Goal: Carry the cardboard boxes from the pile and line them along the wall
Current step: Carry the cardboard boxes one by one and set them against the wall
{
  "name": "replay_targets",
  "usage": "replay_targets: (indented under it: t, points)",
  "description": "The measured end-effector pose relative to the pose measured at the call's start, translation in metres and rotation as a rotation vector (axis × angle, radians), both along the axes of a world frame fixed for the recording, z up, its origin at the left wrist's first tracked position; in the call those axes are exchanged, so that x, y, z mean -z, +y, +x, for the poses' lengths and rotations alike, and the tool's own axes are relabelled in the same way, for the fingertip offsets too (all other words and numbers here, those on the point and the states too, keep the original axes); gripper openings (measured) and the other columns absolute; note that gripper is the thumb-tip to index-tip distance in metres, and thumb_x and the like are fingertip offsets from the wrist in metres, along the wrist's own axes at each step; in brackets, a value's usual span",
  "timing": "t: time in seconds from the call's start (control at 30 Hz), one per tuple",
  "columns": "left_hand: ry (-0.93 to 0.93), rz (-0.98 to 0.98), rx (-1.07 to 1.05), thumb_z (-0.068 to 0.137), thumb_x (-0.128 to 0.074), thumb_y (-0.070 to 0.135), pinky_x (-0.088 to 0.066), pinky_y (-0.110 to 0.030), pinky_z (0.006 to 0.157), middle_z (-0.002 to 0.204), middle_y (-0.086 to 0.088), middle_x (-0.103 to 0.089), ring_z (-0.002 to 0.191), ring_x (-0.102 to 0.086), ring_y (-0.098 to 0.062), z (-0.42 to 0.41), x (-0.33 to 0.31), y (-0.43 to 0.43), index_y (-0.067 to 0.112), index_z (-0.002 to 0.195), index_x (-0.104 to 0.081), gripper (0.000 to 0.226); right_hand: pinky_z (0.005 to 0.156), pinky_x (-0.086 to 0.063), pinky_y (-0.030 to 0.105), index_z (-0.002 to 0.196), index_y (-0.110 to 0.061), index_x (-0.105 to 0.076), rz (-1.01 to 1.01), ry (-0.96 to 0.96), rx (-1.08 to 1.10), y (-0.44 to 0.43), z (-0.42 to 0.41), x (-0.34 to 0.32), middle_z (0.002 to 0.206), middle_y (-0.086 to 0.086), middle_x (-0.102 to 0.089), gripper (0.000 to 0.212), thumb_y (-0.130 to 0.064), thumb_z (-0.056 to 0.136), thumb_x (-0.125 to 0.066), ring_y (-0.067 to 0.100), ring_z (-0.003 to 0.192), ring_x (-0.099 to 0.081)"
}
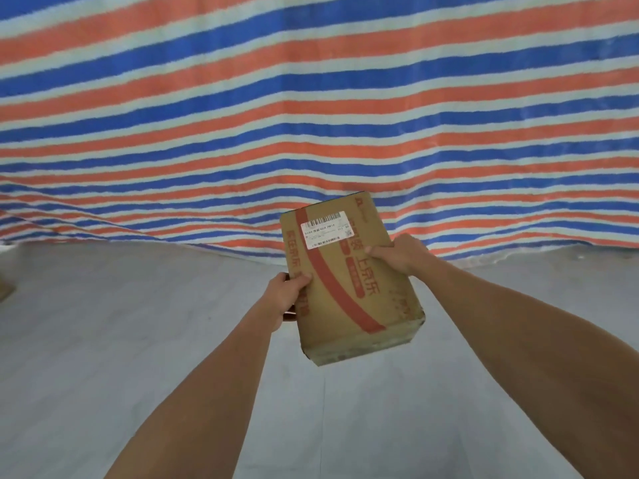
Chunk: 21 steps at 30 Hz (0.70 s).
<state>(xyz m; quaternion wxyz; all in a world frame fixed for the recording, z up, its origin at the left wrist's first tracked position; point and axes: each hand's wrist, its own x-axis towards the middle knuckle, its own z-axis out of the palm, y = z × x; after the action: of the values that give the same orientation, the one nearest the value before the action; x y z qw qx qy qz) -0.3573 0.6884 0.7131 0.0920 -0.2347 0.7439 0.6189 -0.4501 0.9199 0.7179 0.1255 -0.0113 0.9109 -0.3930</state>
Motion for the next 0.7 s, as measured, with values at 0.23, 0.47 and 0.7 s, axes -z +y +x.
replay_targets:
  t: [0.23,0.47,0.7]
  points:
    - [0.034,0.012,-0.174,0.097,-0.057,0.039,-0.051,-0.039,0.075,0.1,0.0,-0.063,0.087,-0.062,-0.022,-0.085,-0.016,-0.079,0.019,0.12,-0.05,0.032,0.072,-0.055,0.031,0.109,-0.027,-0.065,-0.023,0.036,-0.201,-0.1,-0.123,-0.023,0.095,-0.003,-0.073,0.043,-0.064,0.087,-0.059,0.015,0.082,-0.07]
    - [0.074,0.02,-0.408,0.096,-0.058,0.037,-0.055,-0.042,0.081,0.11,-0.008,-0.065,0.095,-0.066,-0.028,-0.11,-0.022,-0.206,0.014,0.125,-0.051,0.037,0.065,-0.053,0.029,0.106,-0.03,-0.066,-0.009,0.049,-0.434,-0.263,-0.194,-0.041,0.094,-0.006,-0.073,0.042,-0.066,0.084,-0.059,0.012,0.079,-0.069]
    - [0.055,-0.015,-0.595,0.096,-0.058,0.037,-0.055,-0.036,0.07,0.106,-0.008,-0.065,0.087,-0.066,-0.025,-0.092,-0.014,-0.377,0.014,0.121,-0.053,0.034,0.07,-0.054,0.033,0.104,-0.028,-0.064,-0.038,0.027,-0.592,-0.471,-0.205,-0.025,0.097,-0.002,-0.072,0.038,-0.061,0.086,-0.062,0.018,0.085,-0.071]
